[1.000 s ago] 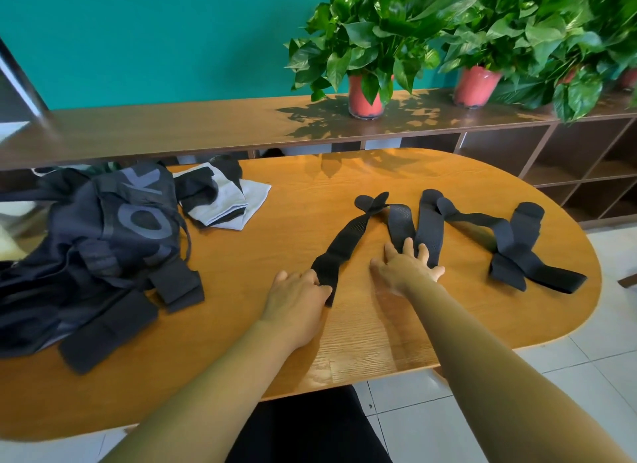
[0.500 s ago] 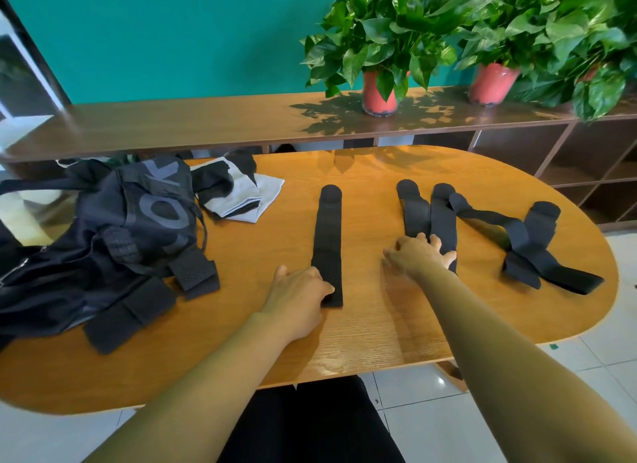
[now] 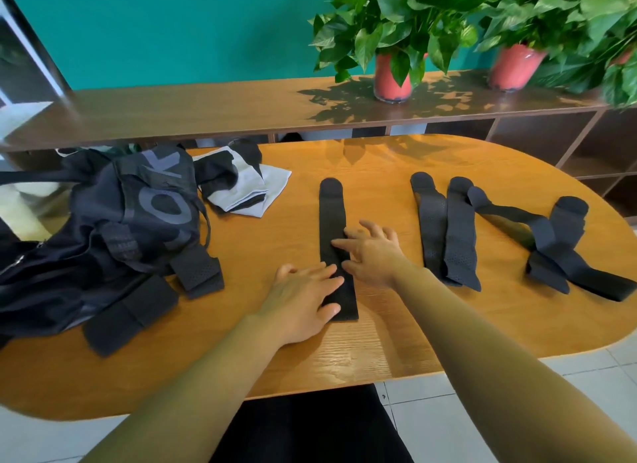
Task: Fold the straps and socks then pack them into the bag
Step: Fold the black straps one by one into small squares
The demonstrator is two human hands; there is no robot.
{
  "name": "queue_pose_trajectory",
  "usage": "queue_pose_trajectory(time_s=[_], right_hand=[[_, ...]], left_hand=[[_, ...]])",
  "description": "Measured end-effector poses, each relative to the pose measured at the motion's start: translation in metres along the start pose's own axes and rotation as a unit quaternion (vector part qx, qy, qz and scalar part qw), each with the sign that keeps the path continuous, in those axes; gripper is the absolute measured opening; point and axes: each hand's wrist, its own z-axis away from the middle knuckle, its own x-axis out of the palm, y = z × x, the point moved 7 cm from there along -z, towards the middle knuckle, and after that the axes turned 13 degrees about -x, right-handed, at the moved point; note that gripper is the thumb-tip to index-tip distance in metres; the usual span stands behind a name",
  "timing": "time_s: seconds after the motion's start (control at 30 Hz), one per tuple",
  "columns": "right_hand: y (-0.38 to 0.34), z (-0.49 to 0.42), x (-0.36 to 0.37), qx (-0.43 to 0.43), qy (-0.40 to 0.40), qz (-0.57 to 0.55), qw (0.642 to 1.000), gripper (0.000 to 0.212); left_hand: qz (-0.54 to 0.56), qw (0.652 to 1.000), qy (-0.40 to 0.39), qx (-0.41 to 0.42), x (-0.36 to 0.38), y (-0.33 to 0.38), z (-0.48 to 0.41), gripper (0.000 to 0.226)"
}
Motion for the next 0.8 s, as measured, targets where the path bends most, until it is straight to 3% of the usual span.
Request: queue_pose_trajectory(time_s=[0.33, 0.7, 0.8], right_hand=[[0.007, -0.040, -0.001, 0.016, -0.024, 0.022, 0.999, 0.053], [-0.012, -0.071, -0.001, 0.033, -0.063, 0.062, 0.996, 0.052], [-0.017, -0.066, -0.008, 0.037, -0.034, 0.027, 0.998, 0.048]], left_hand=[[-0.027, 0.999, -0.013, 0.039, 0.003, -0.020, 0.021, 0.051], [-0.047, 0.999, 0.009, 0.022, 0.003, -0.033, 0.035, 0.051], [-0.048, 0.999, 0.007, 0.017, 0.004, -0.032, 0.036, 0.051]])
